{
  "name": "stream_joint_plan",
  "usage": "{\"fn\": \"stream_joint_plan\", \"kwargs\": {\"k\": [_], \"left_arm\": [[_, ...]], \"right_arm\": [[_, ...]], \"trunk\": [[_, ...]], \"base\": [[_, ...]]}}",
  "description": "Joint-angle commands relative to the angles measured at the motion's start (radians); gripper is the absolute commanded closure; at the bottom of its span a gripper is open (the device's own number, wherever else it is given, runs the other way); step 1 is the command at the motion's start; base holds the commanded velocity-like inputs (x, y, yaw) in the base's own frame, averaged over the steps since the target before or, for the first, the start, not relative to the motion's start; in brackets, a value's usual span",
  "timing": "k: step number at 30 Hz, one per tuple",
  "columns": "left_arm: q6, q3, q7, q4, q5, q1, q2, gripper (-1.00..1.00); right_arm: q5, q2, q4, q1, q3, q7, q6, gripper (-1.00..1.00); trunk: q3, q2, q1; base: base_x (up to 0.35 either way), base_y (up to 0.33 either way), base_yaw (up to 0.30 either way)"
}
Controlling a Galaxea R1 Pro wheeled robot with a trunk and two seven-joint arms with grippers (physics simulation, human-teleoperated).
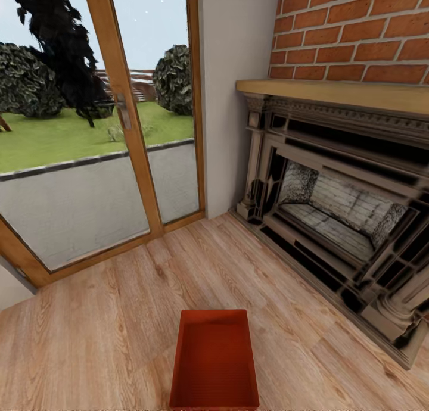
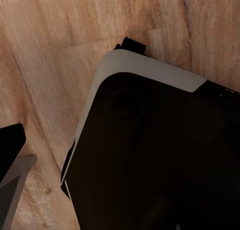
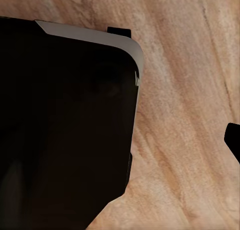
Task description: Move the two storage containers from the living room to the garage. In the garage, place one container on the floor and stack the other container on top of it (either order is fine).
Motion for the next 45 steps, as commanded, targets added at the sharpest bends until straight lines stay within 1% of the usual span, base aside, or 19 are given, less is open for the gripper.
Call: {"fn": "stream_joint_plan", "kwargs": {"k": [1,45], "left_arm": [[0.000,-0.009,0.003,-0.001,0.008,0.000,0.000,-1.00],[0.000,-0.009,0.003,-0.001,0.008,0.000,0.000,-1.00]], "right_arm": [[-0.010,0.000,0.003,-0.001,0.009,-0.001,-0.006,-1.00],[-0.010,-0.001,0.003,-0.001,0.009,-0.001,-0.007,-1.00]], "trunk": [[-0.003,-0.001,0.000],[-0.074,-0.001,0.000]], "base": [[0.000,0.000,0.000],[0.000,0.000,0.000]]}}
